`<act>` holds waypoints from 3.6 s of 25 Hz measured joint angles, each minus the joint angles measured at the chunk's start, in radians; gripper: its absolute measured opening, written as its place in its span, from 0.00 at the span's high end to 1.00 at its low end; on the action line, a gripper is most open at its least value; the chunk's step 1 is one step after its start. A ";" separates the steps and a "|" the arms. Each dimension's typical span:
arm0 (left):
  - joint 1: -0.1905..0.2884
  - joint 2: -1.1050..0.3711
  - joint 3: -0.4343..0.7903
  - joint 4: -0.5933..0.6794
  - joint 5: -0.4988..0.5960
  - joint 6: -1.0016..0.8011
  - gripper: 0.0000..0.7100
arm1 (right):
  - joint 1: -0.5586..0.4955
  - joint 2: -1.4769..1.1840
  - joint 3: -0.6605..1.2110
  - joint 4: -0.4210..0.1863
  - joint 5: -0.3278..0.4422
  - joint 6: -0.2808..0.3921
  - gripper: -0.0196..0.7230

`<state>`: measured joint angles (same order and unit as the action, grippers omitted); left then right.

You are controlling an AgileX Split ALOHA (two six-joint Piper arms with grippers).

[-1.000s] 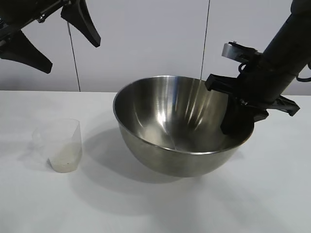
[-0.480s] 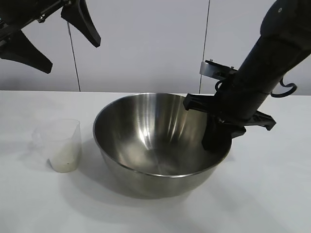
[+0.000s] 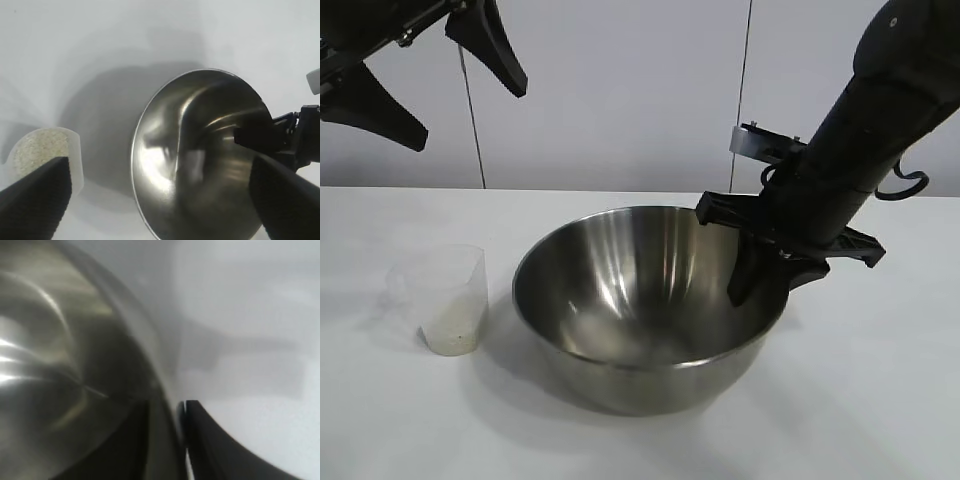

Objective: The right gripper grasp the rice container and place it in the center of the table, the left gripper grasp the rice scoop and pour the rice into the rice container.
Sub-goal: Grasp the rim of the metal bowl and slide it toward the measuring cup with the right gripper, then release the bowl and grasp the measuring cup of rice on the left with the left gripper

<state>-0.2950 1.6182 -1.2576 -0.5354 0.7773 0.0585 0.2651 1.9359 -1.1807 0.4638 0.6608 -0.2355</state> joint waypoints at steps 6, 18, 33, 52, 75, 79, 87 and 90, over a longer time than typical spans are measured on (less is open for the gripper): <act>0.000 0.000 0.000 0.000 0.000 0.000 0.02 | 0.000 -0.025 -0.002 -0.002 0.030 0.027 0.27; 0.000 0.000 0.000 0.000 0.000 0.000 0.02 | -0.003 -0.156 -0.201 -0.094 0.213 0.144 0.05; 0.000 0.000 0.000 0.000 0.000 0.000 0.02 | -0.132 -0.156 -0.203 -0.026 0.278 0.145 0.05; 0.000 0.000 -0.001 0.000 -0.011 0.001 0.02 | -0.132 -0.156 -0.203 -0.025 0.279 0.138 0.05; -0.064 -0.103 0.926 0.553 -1.784 0.144 0.14 | -0.132 -0.156 -0.203 -0.045 0.280 0.132 0.05; -0.064 0.005 1.059 0.496 -1.902 0.147 0.19 | -0.132 -0.156 -0.203 -0.047 0.280 0.127 0.05; -0.064 0.237 1.115 0.458 -1.913 0.220 0.20 | -0.132 -0.156 -0.203 -0.048 0.280 0.126 0.05; -0.064 0.291 1.107 0.407 -1.917 0.233 0.20 | -0.132 -0.156 -0.203 -0.049 0.280 0.126 0.05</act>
<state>-0.3587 1.9091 -0.1505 -0.1280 -1.1393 0.2913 0.1327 1.7799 -1.3836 0.4148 0.9408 -0.1096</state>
